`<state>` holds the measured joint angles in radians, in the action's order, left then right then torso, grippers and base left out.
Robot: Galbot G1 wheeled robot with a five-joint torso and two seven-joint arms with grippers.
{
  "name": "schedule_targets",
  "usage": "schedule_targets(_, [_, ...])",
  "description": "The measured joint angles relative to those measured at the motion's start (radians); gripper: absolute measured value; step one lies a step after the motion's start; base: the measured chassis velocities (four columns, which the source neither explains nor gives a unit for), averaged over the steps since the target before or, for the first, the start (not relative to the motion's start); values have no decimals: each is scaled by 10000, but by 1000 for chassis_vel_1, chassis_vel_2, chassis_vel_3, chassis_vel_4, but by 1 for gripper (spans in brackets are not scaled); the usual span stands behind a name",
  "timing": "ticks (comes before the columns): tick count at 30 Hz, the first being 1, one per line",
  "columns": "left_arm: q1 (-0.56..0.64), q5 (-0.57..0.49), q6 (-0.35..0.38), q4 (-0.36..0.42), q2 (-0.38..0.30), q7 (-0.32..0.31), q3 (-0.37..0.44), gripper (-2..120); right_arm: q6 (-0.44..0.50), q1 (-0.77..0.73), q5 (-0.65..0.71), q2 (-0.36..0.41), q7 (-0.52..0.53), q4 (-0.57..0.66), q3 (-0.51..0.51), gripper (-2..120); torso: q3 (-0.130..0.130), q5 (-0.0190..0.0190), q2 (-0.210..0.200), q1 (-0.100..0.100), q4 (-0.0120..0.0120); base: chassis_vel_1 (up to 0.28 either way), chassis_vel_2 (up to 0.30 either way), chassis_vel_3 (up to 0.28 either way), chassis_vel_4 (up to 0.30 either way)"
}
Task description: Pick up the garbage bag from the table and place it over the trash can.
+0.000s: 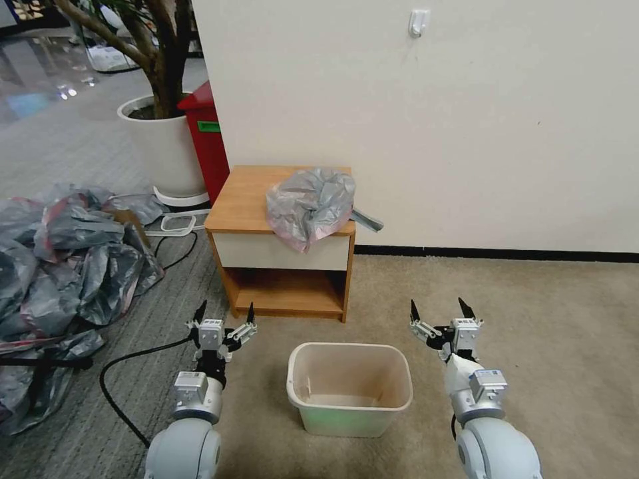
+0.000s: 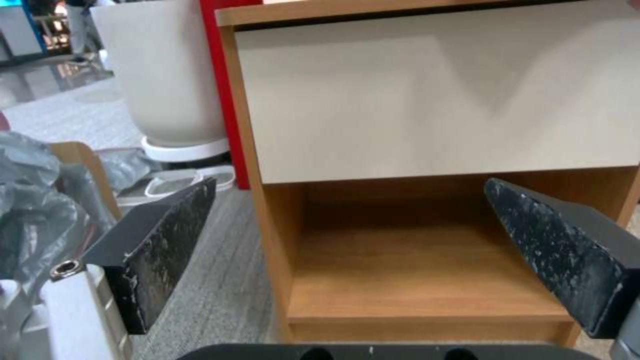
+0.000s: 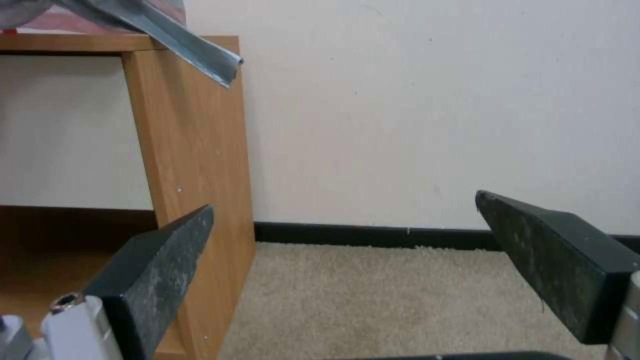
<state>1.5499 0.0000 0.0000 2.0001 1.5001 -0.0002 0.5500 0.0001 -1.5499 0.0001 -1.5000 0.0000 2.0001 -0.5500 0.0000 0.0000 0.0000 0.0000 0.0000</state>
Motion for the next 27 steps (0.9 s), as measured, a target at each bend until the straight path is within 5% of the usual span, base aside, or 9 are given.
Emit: schedule_targets(27, [0,0,0,0,0,1,0,100,0,0,0,0,0,0,0,100,0,0,-1,0,0,0,0,0,0])
